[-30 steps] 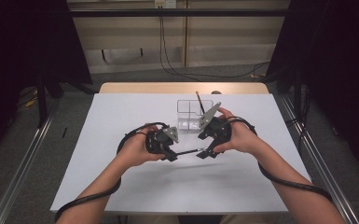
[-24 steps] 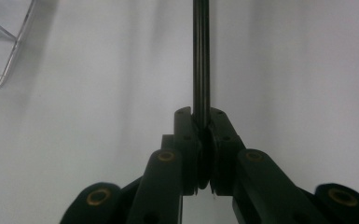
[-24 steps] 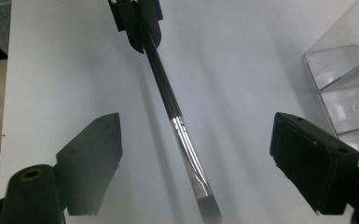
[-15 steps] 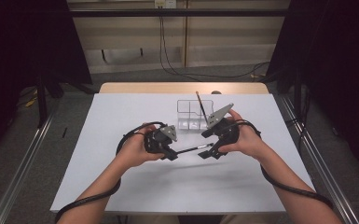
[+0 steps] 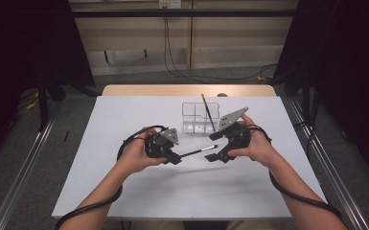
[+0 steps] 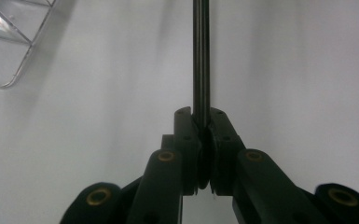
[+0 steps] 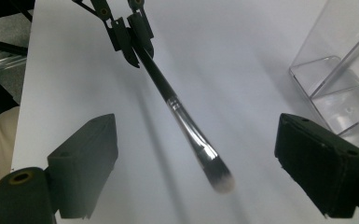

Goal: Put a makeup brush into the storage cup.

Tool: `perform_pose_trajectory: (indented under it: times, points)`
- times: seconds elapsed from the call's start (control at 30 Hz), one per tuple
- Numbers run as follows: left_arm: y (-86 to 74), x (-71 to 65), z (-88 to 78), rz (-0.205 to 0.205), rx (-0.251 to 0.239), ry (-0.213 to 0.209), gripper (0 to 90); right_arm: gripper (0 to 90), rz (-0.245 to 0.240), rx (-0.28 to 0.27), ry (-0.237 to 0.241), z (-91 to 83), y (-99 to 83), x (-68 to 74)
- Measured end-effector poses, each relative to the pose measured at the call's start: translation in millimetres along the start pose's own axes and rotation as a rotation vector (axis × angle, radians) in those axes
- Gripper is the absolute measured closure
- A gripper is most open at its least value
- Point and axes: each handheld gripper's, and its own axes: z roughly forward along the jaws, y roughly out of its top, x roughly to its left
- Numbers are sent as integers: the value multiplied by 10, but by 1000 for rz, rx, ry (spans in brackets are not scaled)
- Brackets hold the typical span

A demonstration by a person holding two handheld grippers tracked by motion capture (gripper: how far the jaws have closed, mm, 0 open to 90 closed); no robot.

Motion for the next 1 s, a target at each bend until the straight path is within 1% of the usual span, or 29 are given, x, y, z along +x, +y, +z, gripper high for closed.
perform_pose_trajectory:
  times: [0.1,0.13,0.2,0.23,0.3,0.5,0.57,0.67,0.7,0.77,0.8,0.83,0.87,0.9,0.93,1.0]
  points:
    - [-15,1,-8,-4,-6,-7,841,134,1,-12,-3,-6,-13,2]
    - [-28,-4,-5,-6,-13,6,841,133,5,-21,-5,-10,-15,4]
    - [-37,1,-14,-9,-18,-9,841,132,10,-43,-1,-12,-19,4]
    - [-41,-2,-14,-9,-21,2,841,129,14,-52,-3,-14,-20,4]
    - [-46,-2,-16,-13,-31,-1,841,127,25,-87,-3,-17,-25,4]
    - [-50,0,-21,-13,-34,4,841,123,47,-228,-9,-52,-32,7]
    - [-52,0,-21,-15,-37,5,841,123,59,-265,-1,-55,-39,8]
    - [-53,-1,-25,-16,-42,6,841,121,64,-307,-7,-66,-48,13]
    - [-55,-1,-30,-17,-43,-1,841,122,65,-334,-9,-69,-54,16]
    - [-57,-2,-28,-17,-45,0,841,121,67,-340,-11,-73,-56,17]
    - [-63,-1,-29,-16,-49,-2,841,119,74,-365,-14,-82,-62,20]
    - [-67,-2,-31,-15,-51,4,841,118,76,-370,-11,-82,-64,19]
    - [-70,-2,-32,-17,-57,4,841,119,78,-381,-14,-85,-68,23]
    - [-70,-2,-32,-17,-57,4,841,119,78,-381,-14,-85,-68,23]
    - [-76,-7,-33,-21,-64,8,841,116,80,-406,-11,-86,-71,24]
    - [-82,-7,-33,-23,-71,5,841,115,81,-420,-13,-90,-72,29]
